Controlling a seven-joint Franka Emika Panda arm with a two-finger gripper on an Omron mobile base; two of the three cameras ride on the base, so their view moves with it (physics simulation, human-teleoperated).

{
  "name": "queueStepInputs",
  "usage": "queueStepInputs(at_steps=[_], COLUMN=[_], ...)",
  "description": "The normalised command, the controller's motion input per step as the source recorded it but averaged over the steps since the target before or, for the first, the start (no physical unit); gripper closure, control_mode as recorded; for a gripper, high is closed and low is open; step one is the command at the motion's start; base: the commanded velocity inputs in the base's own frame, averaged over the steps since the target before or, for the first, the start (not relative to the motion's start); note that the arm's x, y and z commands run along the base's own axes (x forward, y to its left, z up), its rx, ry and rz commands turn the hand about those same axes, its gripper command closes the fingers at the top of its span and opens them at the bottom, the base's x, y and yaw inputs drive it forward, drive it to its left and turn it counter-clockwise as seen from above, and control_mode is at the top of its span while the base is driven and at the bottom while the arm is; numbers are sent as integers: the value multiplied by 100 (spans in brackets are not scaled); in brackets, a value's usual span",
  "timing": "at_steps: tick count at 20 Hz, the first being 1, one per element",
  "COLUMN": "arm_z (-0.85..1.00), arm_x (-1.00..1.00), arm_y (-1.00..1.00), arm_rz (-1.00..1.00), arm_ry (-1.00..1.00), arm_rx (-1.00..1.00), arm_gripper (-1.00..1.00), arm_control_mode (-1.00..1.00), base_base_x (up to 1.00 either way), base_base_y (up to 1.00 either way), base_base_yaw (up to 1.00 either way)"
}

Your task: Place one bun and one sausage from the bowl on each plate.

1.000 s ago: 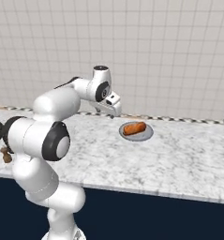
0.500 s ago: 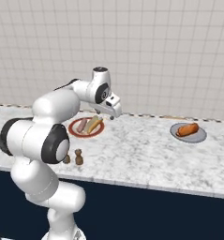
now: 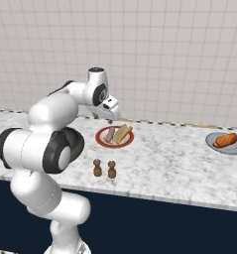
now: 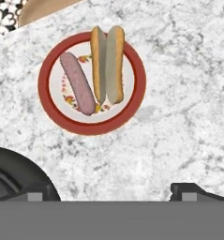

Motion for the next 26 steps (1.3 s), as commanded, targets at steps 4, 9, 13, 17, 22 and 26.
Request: queueStepInputs(at_steps=[4,9,13,17,22,26], arm_z=[41,-1,-61,-81,-22,0], arm_x=[-45,-29,-28,-24,-4,9], arm_y=[99,100,99,44,78,98], arm_rz=[10,6,17,10,-5,-14], arm_ry=[27,41,4,-34,-17,-23], arm_rx=[0,3,30,57,19,0], arm_gripper=[-100,-100,-100,-100,-100,-100], arm_control_mode=[-100,-100,-100,-100,-100,-100], base_base_x=[0,0,0,0,0,0], base_base_y=[0,0,0,0,0,0], base_base_yaw=[0,0,0,0,0,0])
